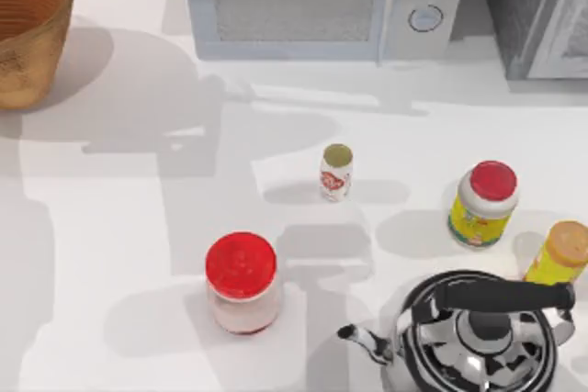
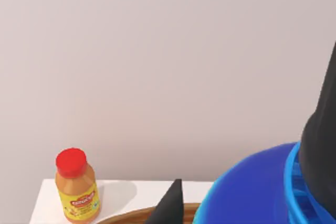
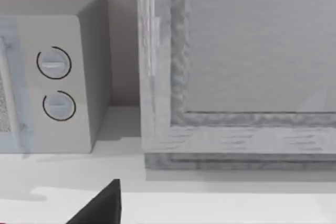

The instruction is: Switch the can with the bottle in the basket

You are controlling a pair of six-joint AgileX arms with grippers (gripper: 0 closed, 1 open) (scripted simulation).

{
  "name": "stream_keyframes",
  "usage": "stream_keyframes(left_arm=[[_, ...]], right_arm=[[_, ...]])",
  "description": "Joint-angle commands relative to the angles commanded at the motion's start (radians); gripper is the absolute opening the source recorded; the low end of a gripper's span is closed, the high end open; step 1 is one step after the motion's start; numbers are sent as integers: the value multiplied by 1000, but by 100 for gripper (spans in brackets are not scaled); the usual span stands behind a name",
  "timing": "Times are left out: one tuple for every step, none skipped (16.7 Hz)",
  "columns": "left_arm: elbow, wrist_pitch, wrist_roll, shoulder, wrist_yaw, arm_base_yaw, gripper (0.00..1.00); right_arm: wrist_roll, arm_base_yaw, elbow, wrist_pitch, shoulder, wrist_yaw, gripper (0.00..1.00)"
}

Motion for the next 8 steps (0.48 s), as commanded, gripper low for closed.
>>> stream_keyframes(left_arm=[[0,0,0,0,0,0,0],[0,0,0,0,0,0,0],[0,0,0,0,0,0,0],[-3,2,2,-3,-1,-3,0],[-1,4,1,0,-2,-4,0],[4,13,0,14,-5,-6,0],[12,27,-2,35,-8,-9,0],[23,43,-3,62,-12,-15,0]], right_arm=[[0,0,0,0,0,0,100],[0,0,0,0,0,0,100],[0,0,0,0,0,0,100],[0,0,0,0,0,0,100],[0,0,0,0,0,0,100],[0,0,0,0,0,0,100],[0,0,0,0,0,0,100],[0,0,0,0,0,0,100]])
